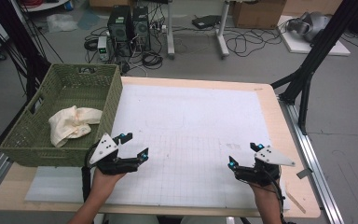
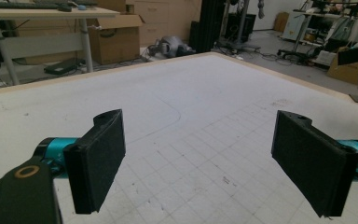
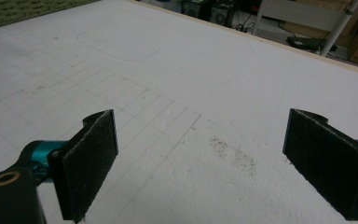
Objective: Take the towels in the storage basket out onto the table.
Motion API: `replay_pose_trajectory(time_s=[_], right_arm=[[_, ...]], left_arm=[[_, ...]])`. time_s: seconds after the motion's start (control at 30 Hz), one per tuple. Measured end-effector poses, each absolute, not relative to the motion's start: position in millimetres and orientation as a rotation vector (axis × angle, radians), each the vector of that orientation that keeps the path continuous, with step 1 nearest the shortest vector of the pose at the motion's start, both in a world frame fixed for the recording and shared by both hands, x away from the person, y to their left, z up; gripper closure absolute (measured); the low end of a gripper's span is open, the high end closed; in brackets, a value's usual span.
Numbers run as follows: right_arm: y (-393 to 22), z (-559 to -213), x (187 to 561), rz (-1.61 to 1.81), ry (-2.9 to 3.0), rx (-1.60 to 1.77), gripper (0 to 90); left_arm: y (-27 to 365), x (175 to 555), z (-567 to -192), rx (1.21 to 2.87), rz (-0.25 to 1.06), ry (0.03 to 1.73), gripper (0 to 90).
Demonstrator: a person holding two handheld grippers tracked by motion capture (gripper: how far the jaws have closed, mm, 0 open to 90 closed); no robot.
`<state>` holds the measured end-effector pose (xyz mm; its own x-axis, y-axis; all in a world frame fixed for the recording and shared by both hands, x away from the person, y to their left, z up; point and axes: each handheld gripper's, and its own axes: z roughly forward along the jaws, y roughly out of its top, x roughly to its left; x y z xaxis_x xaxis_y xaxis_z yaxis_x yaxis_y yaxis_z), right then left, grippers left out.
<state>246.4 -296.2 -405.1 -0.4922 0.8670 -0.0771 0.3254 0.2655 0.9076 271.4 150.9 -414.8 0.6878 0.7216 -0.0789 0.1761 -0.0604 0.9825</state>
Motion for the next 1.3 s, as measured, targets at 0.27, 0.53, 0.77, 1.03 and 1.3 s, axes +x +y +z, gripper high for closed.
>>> replay_pose_trajectory(time_s=[0.27,0.53,0.77,1.03,1.3], right_arm=[[-297,-407,249,1.229,1.963,1.07,9.3],[-301,-408,249,1.228,1.98,1.085,9.3],[-301,-406,248,1.231,1.98,1.087,9.3],[-297,-406,247,1.22,2.002,1.073,9.3],[-295,-407,247,1.215,2.007,1.075,9.3]], left_arm=[[151,272,-415,1.6,0.515,0.763,17.9],[149,275,-417,1.598,0.501,0.762,17.8],[148,273,-417,1.61,0.497,0.75,17.5],[150,272,-413,1.59,0.496,0.751,17.6],[153,270,-405,1.567,0.498,0.746,17.5]])
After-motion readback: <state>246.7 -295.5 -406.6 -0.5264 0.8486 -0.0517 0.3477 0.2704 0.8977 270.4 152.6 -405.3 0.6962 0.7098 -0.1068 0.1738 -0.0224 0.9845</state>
